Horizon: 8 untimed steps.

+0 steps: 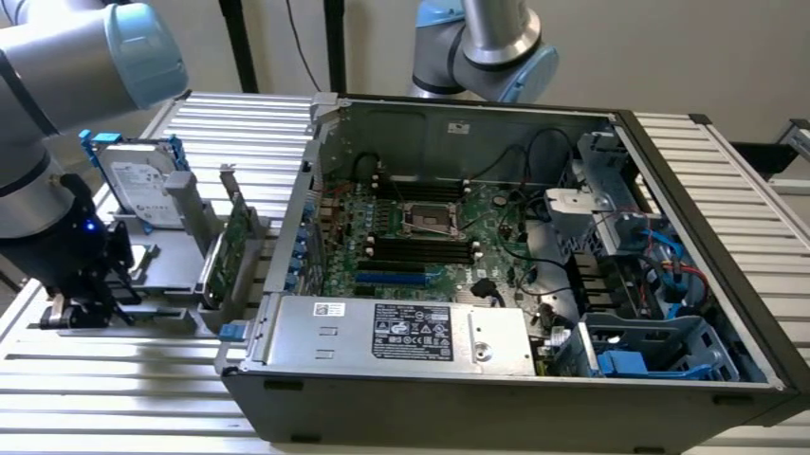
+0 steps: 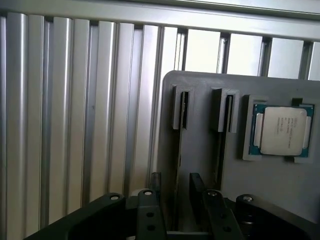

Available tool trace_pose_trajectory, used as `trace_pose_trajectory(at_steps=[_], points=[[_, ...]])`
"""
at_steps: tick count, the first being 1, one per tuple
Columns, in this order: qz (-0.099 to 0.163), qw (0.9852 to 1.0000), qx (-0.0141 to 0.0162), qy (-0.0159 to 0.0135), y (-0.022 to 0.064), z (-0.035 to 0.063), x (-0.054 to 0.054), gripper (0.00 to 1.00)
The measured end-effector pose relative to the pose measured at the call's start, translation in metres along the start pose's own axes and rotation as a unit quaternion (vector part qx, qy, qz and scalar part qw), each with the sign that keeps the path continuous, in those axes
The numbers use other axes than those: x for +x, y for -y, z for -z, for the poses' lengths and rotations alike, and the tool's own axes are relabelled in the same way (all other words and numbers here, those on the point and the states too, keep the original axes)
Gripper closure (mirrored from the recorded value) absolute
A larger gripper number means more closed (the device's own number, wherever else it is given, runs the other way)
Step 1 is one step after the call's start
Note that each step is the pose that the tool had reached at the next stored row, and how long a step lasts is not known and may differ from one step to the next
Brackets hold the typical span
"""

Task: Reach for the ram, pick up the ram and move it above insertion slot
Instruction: 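Pick up the ram and move it above insertion slot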

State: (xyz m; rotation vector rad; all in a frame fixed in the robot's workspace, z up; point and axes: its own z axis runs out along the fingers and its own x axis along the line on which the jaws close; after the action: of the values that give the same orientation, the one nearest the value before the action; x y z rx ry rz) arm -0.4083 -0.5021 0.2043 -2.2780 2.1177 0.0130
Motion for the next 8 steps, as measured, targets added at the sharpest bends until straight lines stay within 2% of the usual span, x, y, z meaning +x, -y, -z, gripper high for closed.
trace_pose_trajectory(at_steps=[5, 7, 8], points=[[0.0, 1.0, -0.0016, 0.0004, 0.0017, -0.0016, 0.0001, 0.64], [0.0, 1.0, -0.0019, 0.0005, 0.0021, -0.0024, 0.0001, 0.72], [0.0, 1.0, -0.0019, 0.0006, 0.0023, -0.0028, 0.0002, 0.72]])
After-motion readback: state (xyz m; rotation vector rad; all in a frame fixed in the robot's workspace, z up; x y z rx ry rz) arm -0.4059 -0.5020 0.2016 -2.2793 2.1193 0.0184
